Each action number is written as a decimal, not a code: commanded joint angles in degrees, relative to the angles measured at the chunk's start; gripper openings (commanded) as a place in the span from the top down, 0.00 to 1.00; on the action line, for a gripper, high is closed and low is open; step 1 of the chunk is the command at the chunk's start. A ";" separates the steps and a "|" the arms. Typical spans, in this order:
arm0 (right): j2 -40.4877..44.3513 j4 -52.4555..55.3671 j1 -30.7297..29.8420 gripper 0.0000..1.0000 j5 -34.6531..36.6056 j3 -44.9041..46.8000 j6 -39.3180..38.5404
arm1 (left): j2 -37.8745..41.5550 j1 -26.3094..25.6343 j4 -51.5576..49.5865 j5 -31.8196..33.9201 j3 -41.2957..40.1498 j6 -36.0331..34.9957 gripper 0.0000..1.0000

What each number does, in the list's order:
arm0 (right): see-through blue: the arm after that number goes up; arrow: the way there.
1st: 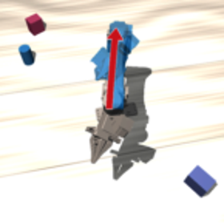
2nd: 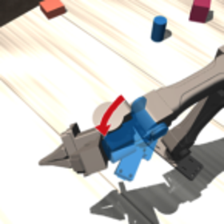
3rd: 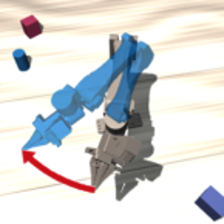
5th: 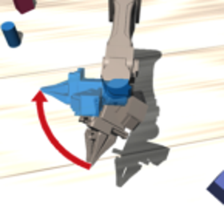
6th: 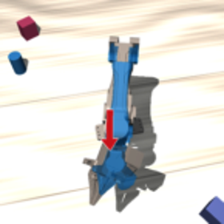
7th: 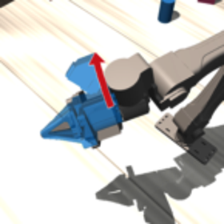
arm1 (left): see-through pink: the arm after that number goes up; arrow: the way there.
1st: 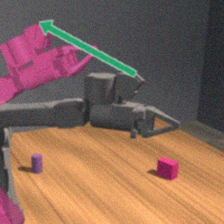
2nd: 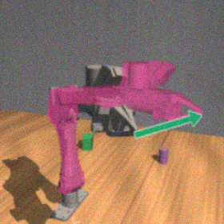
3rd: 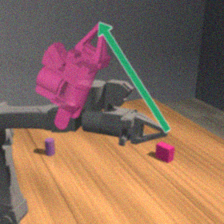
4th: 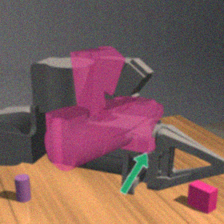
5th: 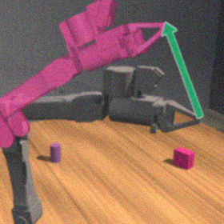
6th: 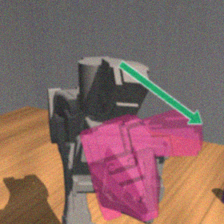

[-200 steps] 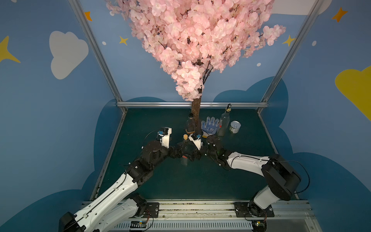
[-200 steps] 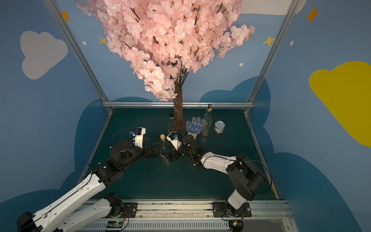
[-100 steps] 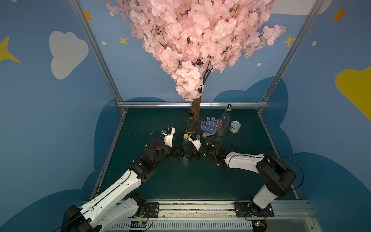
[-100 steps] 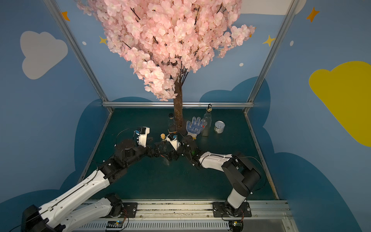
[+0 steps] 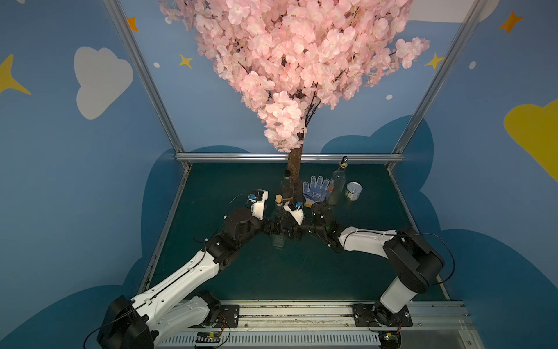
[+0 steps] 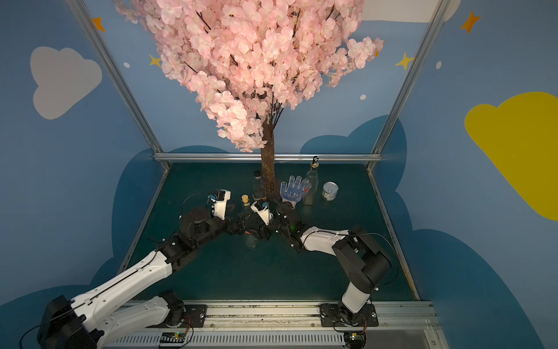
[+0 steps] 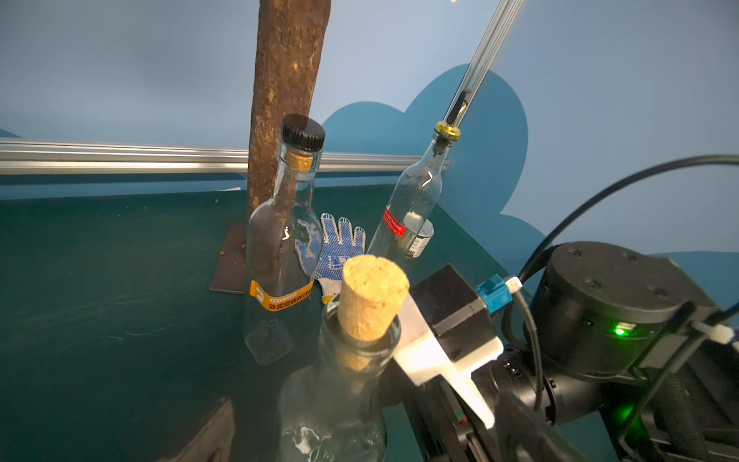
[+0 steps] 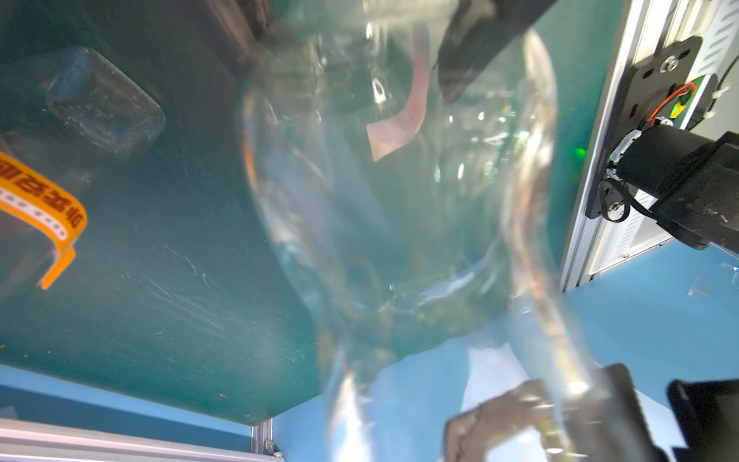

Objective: Remove the label from the bottle
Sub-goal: Pick up the bottle from the center of the board.

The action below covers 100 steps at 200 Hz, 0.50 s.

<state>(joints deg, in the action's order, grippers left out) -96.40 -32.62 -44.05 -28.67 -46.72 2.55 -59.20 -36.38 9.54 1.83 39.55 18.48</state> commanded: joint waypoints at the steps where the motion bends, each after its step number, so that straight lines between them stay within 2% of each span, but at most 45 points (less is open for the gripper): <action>1: -0.89 -0.17 0.19 0.41 -3.29 -1.09 -0.24 | -1.28 0.31 3.95 -0.04 0.02 -2.61 0.00; 55: -1.07 0.59 0.48 0.43 -5.16 -1.44 -1.01 | -4.36 0.64 7.05 2.56 0.25 -3.65 0.00; 73: -1.08 1.14 0.54 0.48 -5.79 -1.60 -1.67 | -5.31 0.77 7.74 4.06 0.31 -3.26 0.00; 100: -0.99 1.65 0.46 0.49 -5.94 -1.40 -2.54 | -5.29 0.79 9.82 5.60 -0.59 -2.55 0.01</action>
<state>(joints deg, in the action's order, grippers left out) -96.68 -31.97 -43.22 -31.83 -46.92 1.34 -64.51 -35.97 15.79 4.89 39.53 15.86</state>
